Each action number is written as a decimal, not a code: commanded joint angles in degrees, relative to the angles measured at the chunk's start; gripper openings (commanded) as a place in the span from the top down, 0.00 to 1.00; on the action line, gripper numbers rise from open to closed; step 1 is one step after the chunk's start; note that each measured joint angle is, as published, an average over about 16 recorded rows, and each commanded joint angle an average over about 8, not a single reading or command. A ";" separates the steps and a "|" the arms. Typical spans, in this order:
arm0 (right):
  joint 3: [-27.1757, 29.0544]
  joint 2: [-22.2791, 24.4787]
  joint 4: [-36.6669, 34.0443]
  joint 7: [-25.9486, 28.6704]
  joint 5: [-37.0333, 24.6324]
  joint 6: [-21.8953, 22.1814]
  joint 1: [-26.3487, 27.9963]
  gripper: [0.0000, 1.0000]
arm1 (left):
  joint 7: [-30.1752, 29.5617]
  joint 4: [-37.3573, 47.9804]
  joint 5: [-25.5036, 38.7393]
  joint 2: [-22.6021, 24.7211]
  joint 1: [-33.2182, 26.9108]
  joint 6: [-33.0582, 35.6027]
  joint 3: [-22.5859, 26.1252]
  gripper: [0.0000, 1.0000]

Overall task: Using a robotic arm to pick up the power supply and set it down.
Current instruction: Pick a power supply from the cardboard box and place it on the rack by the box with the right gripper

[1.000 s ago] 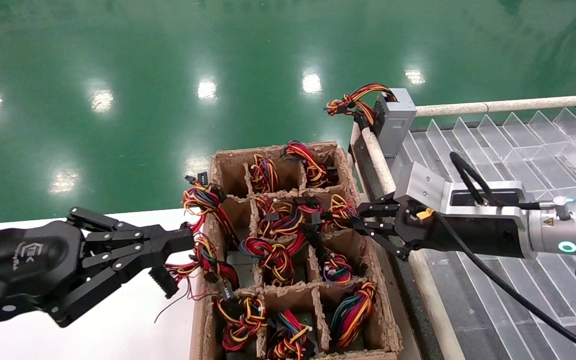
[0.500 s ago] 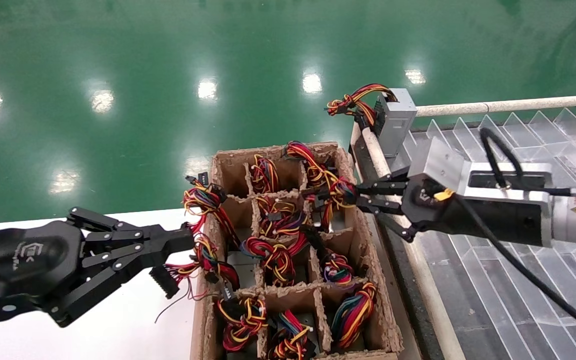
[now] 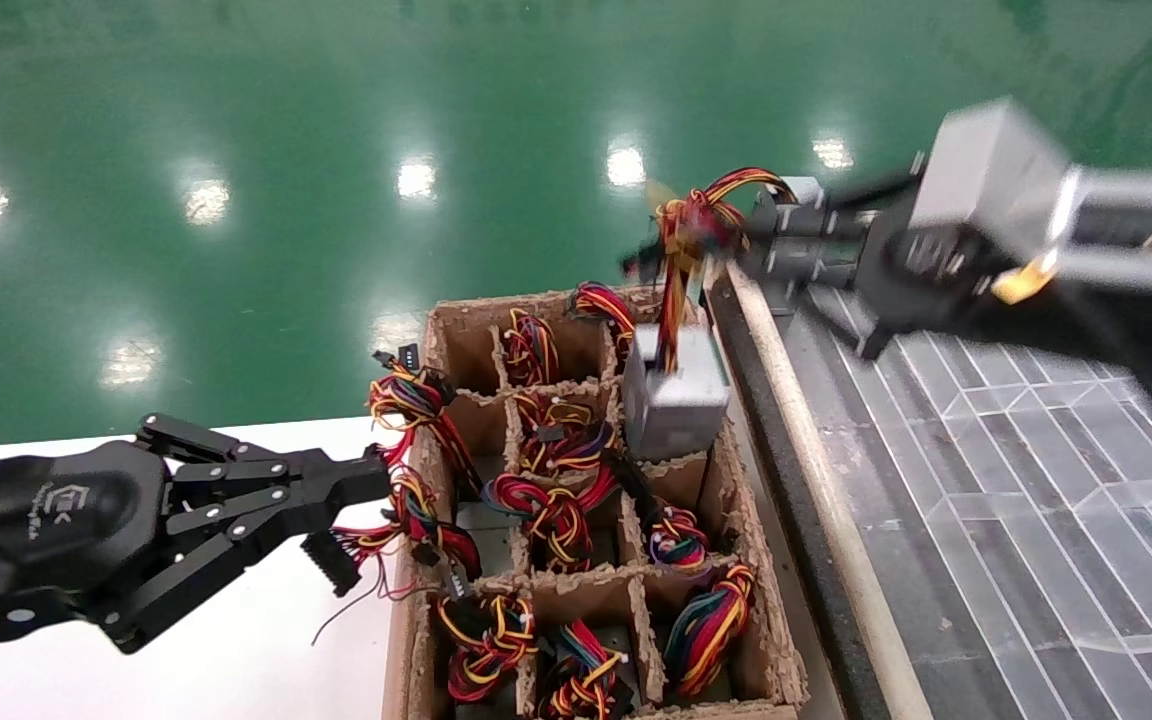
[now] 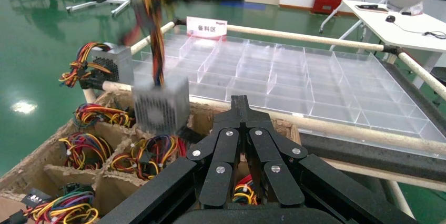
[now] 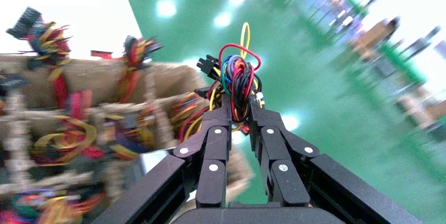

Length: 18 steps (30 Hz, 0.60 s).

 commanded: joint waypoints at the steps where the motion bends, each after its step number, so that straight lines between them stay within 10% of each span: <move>1: 0.64 0.50 0.74 -1.37 -0.24 -0.17 1.65 1.00 | 0.00 0.00 0.00 0.00 0.00 0.00 0.00 1.00; 18: -0.31 1.76 0.58 -6.46 -9.90 -3.24 16.24 1.00 | 0.00 0.00 0.00 0.00 0.00 0.00 0.00 1.00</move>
